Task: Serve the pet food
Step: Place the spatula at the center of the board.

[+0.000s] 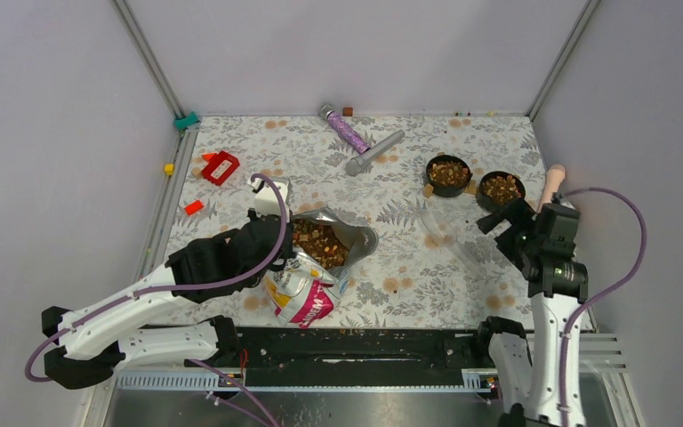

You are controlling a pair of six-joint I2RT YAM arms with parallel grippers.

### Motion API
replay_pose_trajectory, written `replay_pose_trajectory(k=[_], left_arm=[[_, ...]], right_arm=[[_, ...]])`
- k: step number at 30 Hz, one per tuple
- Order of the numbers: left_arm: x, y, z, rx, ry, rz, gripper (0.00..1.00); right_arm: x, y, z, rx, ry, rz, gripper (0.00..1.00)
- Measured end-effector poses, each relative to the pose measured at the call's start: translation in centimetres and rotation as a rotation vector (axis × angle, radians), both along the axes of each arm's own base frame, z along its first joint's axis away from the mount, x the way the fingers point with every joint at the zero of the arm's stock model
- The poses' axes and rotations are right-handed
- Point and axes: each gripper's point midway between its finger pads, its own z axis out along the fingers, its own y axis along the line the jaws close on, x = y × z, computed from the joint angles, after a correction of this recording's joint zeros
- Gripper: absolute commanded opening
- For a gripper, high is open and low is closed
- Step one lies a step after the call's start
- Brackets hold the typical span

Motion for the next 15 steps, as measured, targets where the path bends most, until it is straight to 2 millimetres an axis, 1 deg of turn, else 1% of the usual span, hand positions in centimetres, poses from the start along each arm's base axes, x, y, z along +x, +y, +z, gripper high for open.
replay_pose_trajectory(k=[1,2,6,8,11,13,15], left_arm=[[0.0,0.0,0.0,0.001,0.0,0.001,0.0],[0.0,0.0,0.0,0.001,-0.001,0.002,0.0],[0.1,0.1,0.0,0.001,-0.003,0.005,0.0],[0.1,0.1,0.0,0.002,-0.004,0.007,0.0],[0.1,0.1,0.1,0.003,-0.006,0.009,0.0],[0.1,0.2,0.1,0.004,-0.007,0.01,0.0],[0.1,0.2,0.1,0.004,-0.008,0.013,0.0]], right_arm=[[0.2,0.8,0.6,-0.004,-0.014,0.04,0.99],[0.2,2.2,1.2,-0.023,-0.02,0.106,0.99],[-0.6,9.5,3.2,-0.059,-0.042,0.443,1.0],[-1.2,12.2,3.8,-0.084,-0.049,0.561,0.99],[-1.8,16.0,4.7,-0.124,-0.07,0.694,1.0],[-2.6,17.7,4.9,-0.122,-0.087,0.757,0.99],[-3.0,19.6,5.8,-0.104,-0.143,0.799,1.0]])
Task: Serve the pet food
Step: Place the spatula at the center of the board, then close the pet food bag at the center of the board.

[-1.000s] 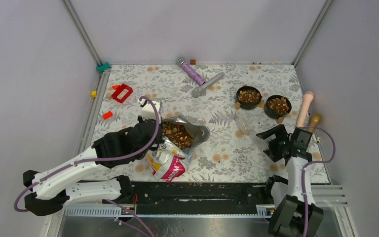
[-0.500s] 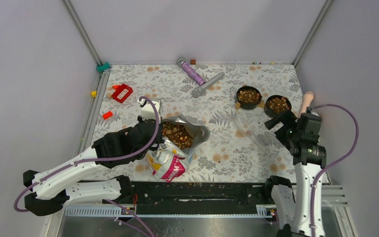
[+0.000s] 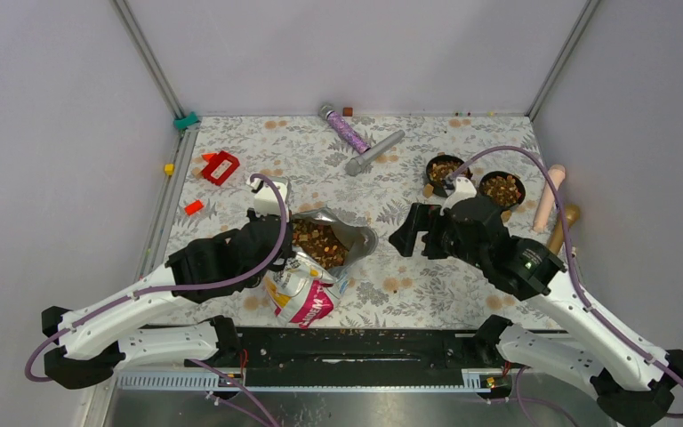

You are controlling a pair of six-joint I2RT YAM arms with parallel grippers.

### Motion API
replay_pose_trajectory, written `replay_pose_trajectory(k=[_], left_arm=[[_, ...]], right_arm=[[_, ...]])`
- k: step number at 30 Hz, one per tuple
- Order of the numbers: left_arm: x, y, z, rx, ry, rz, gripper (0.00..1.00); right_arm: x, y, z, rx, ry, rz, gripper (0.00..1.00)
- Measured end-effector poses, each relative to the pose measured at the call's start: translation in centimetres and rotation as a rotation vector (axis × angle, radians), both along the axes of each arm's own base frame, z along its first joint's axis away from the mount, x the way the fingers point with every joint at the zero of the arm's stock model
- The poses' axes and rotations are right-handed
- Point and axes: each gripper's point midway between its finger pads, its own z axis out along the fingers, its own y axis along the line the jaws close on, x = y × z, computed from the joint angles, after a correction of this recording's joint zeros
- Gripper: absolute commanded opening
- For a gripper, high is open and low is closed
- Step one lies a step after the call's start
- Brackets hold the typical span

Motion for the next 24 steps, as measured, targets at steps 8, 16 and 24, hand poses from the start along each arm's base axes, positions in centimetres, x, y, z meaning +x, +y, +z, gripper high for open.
replay_pose_trajectory(k=[8,16,24], left_arm=[[0.1,0.1,0.0,0.003,-0.004,0.005,0.0],[0.1,-0.1,-0.1,0.003,0.001,0.007,0.0],[0.1,0.0,-0.1,0.006,-0.002,0.011,0.0]], right_arm=[[1.1,5.5,1.0,0.102,-0.054,0.077,0.99],[1.5,9.9,-3.8,0.041,0.057,0.134,0.45],[1.7,10.8,-3.9,0.022,0.062,0.168,0.0]])
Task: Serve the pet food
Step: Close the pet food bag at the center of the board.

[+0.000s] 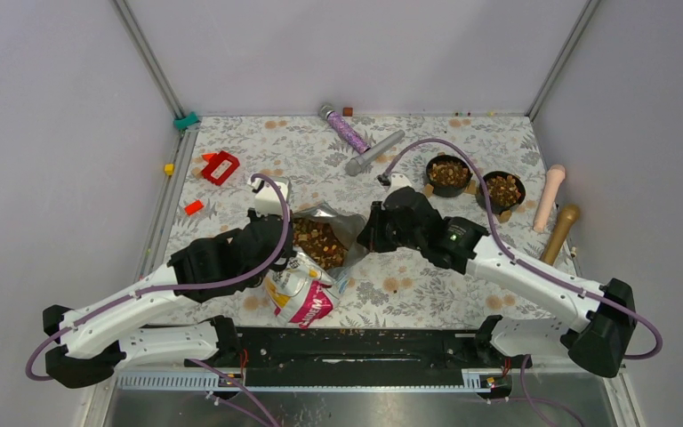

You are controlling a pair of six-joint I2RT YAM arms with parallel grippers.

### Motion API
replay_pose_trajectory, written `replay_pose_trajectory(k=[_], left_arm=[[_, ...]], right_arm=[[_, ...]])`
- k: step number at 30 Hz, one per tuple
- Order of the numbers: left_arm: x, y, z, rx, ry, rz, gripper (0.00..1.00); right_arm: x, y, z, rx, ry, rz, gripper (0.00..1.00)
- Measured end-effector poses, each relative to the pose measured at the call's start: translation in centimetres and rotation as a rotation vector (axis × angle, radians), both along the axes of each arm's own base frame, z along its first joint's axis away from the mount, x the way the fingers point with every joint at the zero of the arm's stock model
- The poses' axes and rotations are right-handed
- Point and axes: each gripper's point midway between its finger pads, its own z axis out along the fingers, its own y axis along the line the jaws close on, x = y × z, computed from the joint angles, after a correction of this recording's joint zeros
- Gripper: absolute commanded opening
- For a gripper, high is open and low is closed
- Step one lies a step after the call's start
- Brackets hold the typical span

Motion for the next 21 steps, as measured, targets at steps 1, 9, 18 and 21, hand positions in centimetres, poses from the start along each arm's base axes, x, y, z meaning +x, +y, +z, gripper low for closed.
replay_pose_trajectory(k=[1,9,18,21], left_arm=[[0.0,0.0,0.0,0.001,-0.001,0.002,0.0],[-0.1,0.1,-0.4,-0.011,0.019,0.02,0.0],[-1.3,-2.1,-0.8,-0.138,0.114,-0.019,0.0],[-1.9,-4.0,-1.0,-0.201,0.161,-0.056,0.0]], right_arm=[[0.1,0.2,0.2,-0.003,-0.004,0.011,0.0],[1.2,3.4,2.5,-0.086,-0.032,0.179,0.0],[2.3,7.0,6.2,-0.153,-0.046,0.38,0.0],[2.5,8.3,7.5,-0.139,-0.049,0.454,0.0]])
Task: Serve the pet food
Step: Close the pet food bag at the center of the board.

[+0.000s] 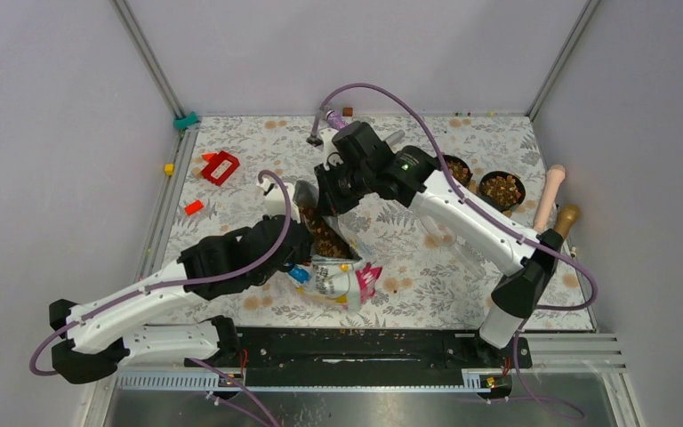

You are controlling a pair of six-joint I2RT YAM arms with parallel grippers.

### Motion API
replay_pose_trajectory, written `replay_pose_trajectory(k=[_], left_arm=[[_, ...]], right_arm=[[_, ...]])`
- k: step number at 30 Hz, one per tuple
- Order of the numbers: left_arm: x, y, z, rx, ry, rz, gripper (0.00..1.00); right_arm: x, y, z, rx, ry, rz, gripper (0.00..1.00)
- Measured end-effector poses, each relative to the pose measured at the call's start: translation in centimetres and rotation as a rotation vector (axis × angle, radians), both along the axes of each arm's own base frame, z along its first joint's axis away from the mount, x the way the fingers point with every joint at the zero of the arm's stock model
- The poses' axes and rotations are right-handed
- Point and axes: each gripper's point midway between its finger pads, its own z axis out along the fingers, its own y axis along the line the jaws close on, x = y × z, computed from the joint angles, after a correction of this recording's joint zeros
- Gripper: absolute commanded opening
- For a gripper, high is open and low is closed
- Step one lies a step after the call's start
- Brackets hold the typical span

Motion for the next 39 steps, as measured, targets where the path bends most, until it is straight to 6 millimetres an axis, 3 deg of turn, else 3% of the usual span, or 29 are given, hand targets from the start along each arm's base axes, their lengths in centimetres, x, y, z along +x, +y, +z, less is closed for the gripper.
replay_pose_trajectory(k=[6,10,12,13,14,16,18,25,28,33,39], left_arm=[[-1.0,-3.1,0.0,-0.079,0.038,-0.059,0.0],[-1.4,-4.4,-0.1,-0.103,0.054,-0.075,0.06],[-1.4,-5.2,0.0,-0.121,0.056,-0.085,0.14],[-1.4,-5.6,0.1,-0.132,0.054,-0.092,0.22],[-1.4,-5.9,0.3,-0.144,0.049,-0.097,0.31],[-1.3,-6.2,0.9,-0.163,0.032,-0.106,0.55],[-1.2,-6.0,2.3,-0.205,0.003,-0.108,0.66],[-2.8,-3.3,7.7,-0.364,-0.086,-0.169,0.81],[-3.7,-2.0,8.6,-0.391,-0.099,-0.195,0.87],[-3.7,0.2,7.9,-0.335,-0.099,-0.156,0.94],[-2.5,4.3,6.6,-0.226,-0.142,-0.021,0.99]], right_arm=[[0.0,1.4,0.5,0.005,-0.012,0.134,0.0],[0.0,1.8,0.9,-0.008,-0.035,0.208,0.0],[-0.2,1.6,1.0,-0.02,-0.047,0.244,0.03],[-0.4,1.4,0.9,-0.031,-0.051,0.262,0.15],[-0.5,1.2,0.8,-0.041,-0.054,0.276,0.21],[-0.8,1.3,0.8,-0.033,-0.058,0.303,0.22],[-1.0,1.3,1.3,-0.018,-0.082,0.31,0.34],[-1.4,-1.2,3.6,0.021,-0.209,0.218,0.68],[-0.8,-2.5,4.4,0.041,-0.286,0.14,0.98],[0.8,-4.9,4.8,0.071,-0.409,-0.025,0.99],[0.7,-8.4,5.0,0.119,-0.462,-0.184,0.99]])
